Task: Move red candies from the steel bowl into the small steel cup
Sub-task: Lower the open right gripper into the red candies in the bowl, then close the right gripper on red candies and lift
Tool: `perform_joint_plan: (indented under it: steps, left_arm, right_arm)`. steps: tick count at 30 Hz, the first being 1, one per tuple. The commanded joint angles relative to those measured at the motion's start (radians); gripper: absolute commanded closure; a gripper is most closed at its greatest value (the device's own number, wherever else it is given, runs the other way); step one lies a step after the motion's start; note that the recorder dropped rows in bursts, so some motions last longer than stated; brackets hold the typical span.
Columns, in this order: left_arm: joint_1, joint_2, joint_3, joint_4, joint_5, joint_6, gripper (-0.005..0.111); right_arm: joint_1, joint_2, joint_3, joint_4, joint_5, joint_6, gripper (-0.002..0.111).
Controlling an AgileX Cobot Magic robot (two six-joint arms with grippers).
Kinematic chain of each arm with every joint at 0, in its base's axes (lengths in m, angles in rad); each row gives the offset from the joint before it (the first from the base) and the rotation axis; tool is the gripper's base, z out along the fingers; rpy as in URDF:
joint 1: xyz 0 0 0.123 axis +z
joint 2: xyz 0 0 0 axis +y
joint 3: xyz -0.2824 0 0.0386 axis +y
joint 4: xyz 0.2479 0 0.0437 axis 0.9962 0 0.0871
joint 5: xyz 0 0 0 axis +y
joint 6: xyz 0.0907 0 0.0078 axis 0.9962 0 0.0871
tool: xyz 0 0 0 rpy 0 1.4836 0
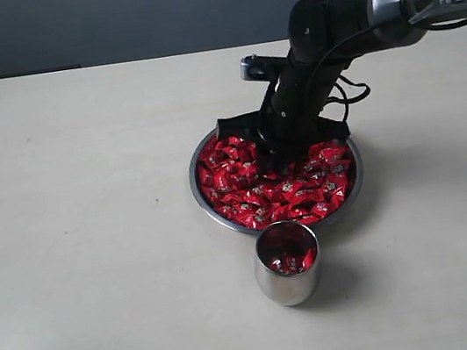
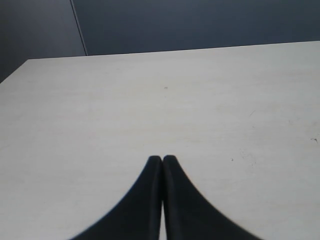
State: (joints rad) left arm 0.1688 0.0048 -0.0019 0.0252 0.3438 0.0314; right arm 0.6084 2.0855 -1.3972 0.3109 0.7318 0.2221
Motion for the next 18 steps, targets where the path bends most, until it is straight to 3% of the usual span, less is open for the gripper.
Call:
perform_joint_plan:
  steps: [1, 10, 14, 18]
  left_arm:
    - [0.002, -0.005, 0.002, 0.002, -0.010, -0.002, 0.106]
    - [0.002, -0.005, 0.002, 0.002, -0.010, -0.002, 0.106]
    - [0.002, -0.005, 0.002, 0.002, -0.010, -0.002, 0.106]
    - [0.002, -0.005, 0.002, 0.002, -0.010, -0.002, 0.106]
  right_arm:
    - [-0.001, -0.067, -0.004, -0.049, 0.001, -0.012, 0.109]
    - [-0.001, -0.174, 0.006, -0.215, 0.142, -0.025, 0.109]
    - [0.015, -0.321, 0.157, -0.200, 0.078, -0.038, 0.109]
    - [0.129, -0.504, 0.309, -0.200, 0.037, -0.039, 0.109]
